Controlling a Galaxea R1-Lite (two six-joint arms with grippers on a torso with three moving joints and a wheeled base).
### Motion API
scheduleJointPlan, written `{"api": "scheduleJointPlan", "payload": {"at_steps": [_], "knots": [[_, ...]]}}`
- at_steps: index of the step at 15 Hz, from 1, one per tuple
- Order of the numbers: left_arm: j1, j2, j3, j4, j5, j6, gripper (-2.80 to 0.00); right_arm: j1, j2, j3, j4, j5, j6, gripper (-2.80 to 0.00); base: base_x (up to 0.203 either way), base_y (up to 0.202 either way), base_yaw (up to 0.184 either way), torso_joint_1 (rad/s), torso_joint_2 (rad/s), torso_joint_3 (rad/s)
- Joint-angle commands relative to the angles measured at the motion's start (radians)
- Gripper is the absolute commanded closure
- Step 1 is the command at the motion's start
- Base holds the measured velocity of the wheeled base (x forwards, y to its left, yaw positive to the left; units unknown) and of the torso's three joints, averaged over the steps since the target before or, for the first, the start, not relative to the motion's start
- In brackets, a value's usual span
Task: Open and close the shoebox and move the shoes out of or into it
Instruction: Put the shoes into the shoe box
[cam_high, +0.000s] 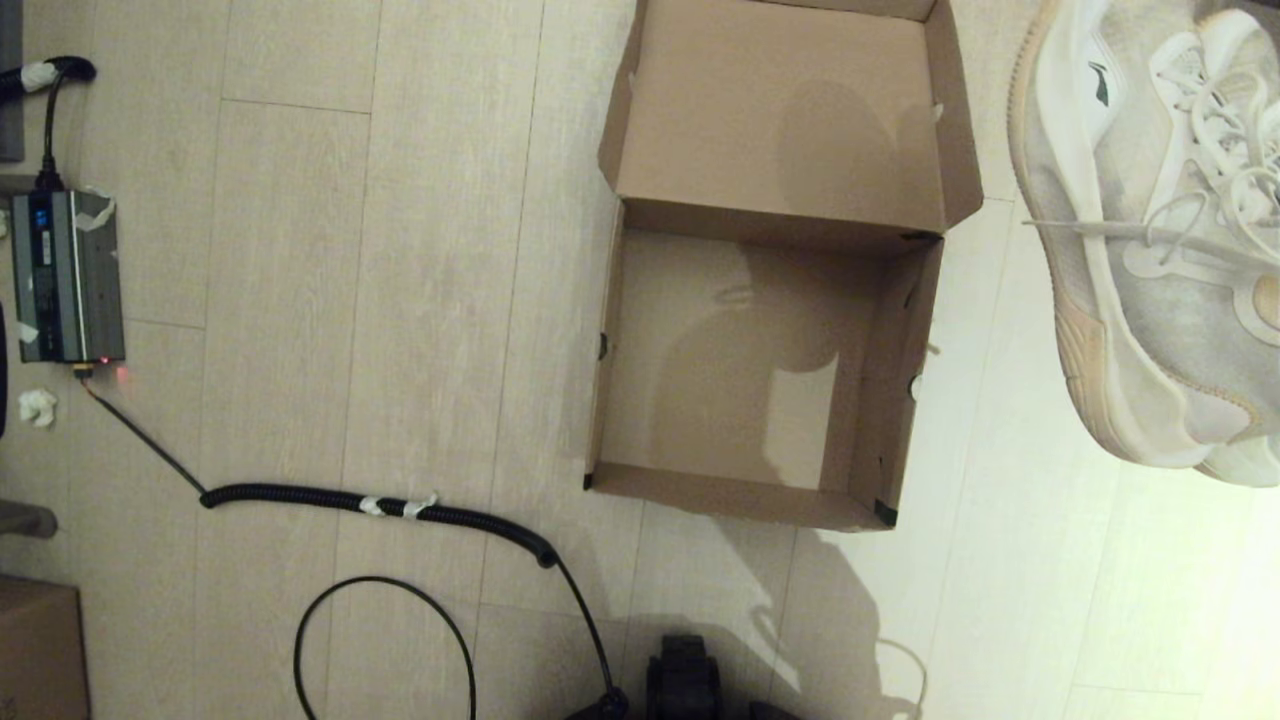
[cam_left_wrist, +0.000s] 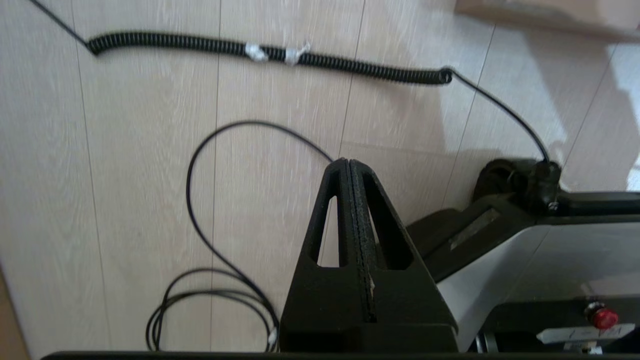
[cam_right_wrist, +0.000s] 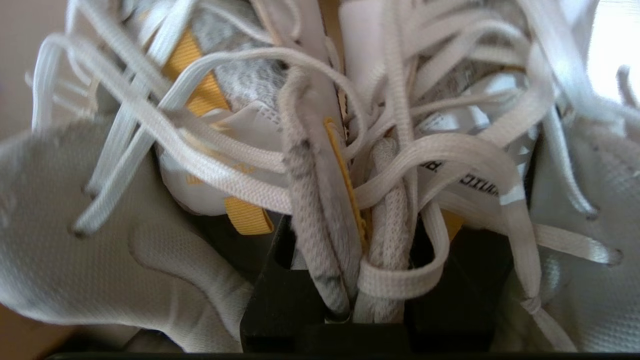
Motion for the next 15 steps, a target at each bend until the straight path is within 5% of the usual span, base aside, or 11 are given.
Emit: {"api": "scheduleJointPlan", "payload": {"at_steps": [1, 3, 7, 12, 15], "knots": [[0.002, 0.014, 0.000, 0.001, 0.001, -0.001, 0.00, 0.093, -0.017, -0.037, 0.002, 0.027, 0.000, 0.00, 0.000, 0.000, 0.000, 0.000, 0.00, 0.000], [0.003, 0.001, 0.000, 0.000, 0.001, -0.001, 0.00, 0.224, 0.050, -0.080, 0.004, -0.007, -0.003, 0.00, 0.000, 0.000, 0.000, 0.000, 0.00, 0.000], [0.003, -0.021, 0.000, 0.000, 0.001, -0.001, 0.00, 0.503, 0.201, -0.105, -0.003, -0.231, -0.005, 0.00, 0.000, 0.000, 0.000, 0.000, 0.00, 0.000], [0.003, -0.006, 0.000, 0.001, 0.001, -0.001, 0.00, 0.747, 0.355, -0.106, -0.075, -0.505, -0.005, 0.00, 0.000, 0.000, 0.000, 0.000, 0.00, 0.000], [0.003, 0.005, 0.000, 0.001, 0.001, -0.001, 0.00, 0.825, 0.448, -0.113, -0.121, -0.682, -0.007, 0.00, 0.000, 0.000, 0.000, 0.000, 0.00, 0.000]]}}
